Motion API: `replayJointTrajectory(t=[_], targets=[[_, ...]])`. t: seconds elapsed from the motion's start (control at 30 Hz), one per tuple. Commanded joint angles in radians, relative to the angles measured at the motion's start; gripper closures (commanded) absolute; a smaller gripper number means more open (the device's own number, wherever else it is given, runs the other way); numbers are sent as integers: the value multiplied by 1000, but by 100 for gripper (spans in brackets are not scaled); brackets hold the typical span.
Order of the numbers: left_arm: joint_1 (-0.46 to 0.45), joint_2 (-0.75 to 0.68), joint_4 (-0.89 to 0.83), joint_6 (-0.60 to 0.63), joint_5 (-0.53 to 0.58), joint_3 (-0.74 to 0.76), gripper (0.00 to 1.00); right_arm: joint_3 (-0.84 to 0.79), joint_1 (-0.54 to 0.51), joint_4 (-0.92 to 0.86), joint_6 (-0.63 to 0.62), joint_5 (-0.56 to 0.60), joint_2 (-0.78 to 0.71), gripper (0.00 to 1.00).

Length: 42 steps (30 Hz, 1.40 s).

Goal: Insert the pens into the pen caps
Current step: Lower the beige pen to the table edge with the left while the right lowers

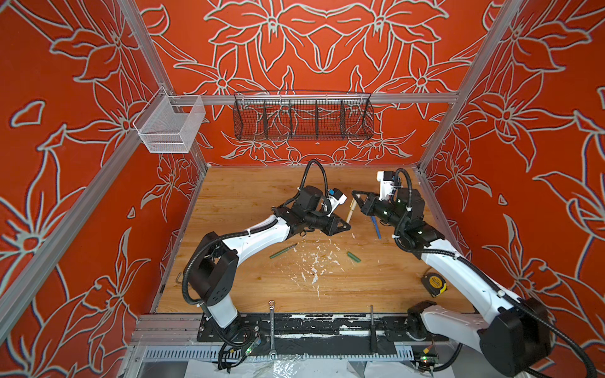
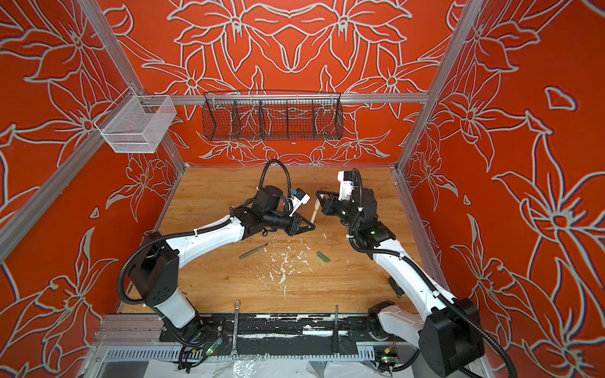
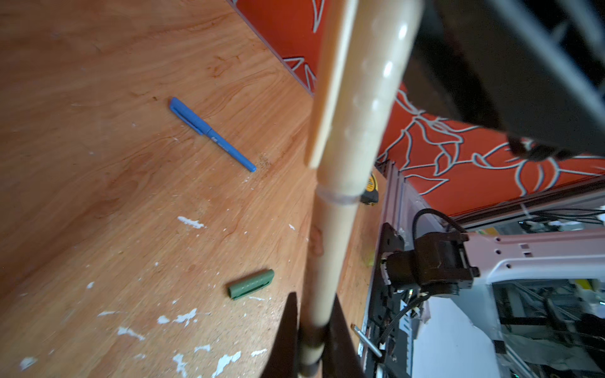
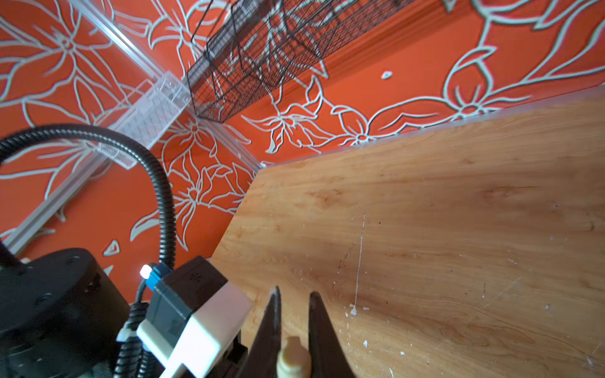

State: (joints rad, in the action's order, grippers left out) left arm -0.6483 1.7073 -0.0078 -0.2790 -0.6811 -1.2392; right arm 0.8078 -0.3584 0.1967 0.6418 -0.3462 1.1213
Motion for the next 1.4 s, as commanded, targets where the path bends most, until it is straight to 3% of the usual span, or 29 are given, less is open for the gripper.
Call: replayJointTrajectory(t=[0.0,0.1,0.23,0.4,0.53,0.57,0.63,0.7,0.77,0.87,1.03,1.23,1.37], targets=[[133,36,341,-222,172,-100,100,-113,-52,-103,110,-157,-37,100],[133,65,374,-245,171,-121,100,-142,-64,-75,139,-150,-34,100],[135,89,354,-225,151,-163,100,-125,-85,-174,100,-130,-36,100],[134,38,251,-157,104,-134,100,-90,-54,-282,79,9,-71,100],[134,-75,29,-27,244,-46,100,-50,-9,-274,54,13,20,100],[134,-100,-34,-15,294,-37,98,-44,-3,-262,52,0,46,100],[125,-158,-132,24,343,5,73,-35,9,-241,52,-15,94,100],[94,-219,-192,46,386,76,59,-18,13,-249,41,-32,122,100],[61,-277,-253,55,421,139,57,-15,19,-252,35,-33,130,100],[-42,-338,-346,55,492,233,57,-24,41,-257,38,-50,124,100],[-287,-364,-394,-21,580,334,56,-32,66,-327,25,-70,76,100],[-515,-304,-495,-172,782,330,55,-65,78,-396,13,-50,-15,100],[-603,-237,-533,-239,813,309,53,-98,82,-408,21,-38,-69,100]])
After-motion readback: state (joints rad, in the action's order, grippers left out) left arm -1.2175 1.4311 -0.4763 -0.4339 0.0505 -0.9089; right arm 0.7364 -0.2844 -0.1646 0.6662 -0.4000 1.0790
